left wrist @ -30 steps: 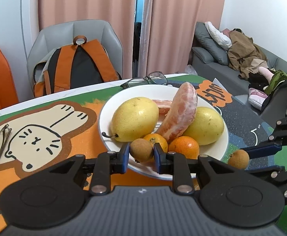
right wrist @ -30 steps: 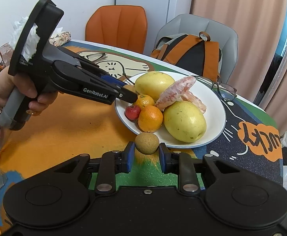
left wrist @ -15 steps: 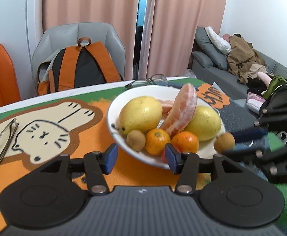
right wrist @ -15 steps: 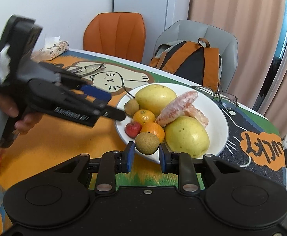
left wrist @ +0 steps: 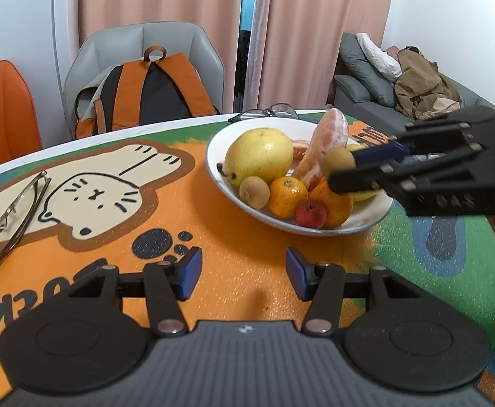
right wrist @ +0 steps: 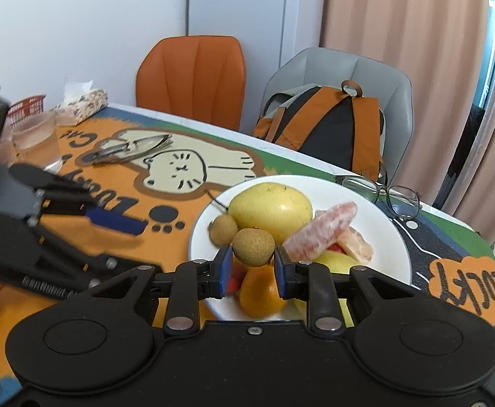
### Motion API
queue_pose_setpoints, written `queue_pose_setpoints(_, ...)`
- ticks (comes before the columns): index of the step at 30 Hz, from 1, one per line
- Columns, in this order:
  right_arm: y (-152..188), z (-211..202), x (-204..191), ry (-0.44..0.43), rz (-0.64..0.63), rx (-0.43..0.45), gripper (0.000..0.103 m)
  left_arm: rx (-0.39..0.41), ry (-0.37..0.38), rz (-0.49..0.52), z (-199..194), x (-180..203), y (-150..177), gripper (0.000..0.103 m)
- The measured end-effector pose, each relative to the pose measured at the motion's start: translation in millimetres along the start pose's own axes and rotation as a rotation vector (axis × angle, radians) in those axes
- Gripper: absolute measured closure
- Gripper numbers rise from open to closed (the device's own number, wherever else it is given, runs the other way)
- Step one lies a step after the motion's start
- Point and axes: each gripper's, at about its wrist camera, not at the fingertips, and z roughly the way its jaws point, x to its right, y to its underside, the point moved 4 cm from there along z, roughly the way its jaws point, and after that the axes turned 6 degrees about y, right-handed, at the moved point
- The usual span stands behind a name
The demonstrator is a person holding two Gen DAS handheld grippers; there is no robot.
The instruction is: Organize fruits
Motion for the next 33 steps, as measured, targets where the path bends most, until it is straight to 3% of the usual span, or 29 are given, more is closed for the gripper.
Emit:
queue_pose_setpoints(9,-3,18,0,0.012,0.017,0.006,0.078,-0.011,0.004,0.02,-3,3,3,0.05)
queue_pose_setpoints(14,-2,18,-2,0.02,0.009,0.008,0.071,-0.016,0.012,0.033,-5,8,6,0.05)
queue_pose_setpoints(17,-3,13,-5,0.002,0.019,0.017,0.048,-0.018,0.015,0.038,-6,9,6,0.05)
queue_pose_setpoints(19,-4,6,-5,0.024,0.024,0.039,0.025,-0.017,0.014,0.038,-7,9,7,0.05)
queue_pose_setpoints(21,-4,-1,-4,0.04,0.025,0.054,0.023,-0.015,0.012,0.037,-9,10,8,0.05)
queue_pose_setpoints(28,4,-24,4,0.051,0.064,0.067,0.004,0.002,-0.002,0.029,-18,12,12,0.044)
queue_pose_setpoints(33,16,-41,7,0.08,0.094,0.061,0.0,0.013,-0.006,0.038,-32,18,17,0.042)
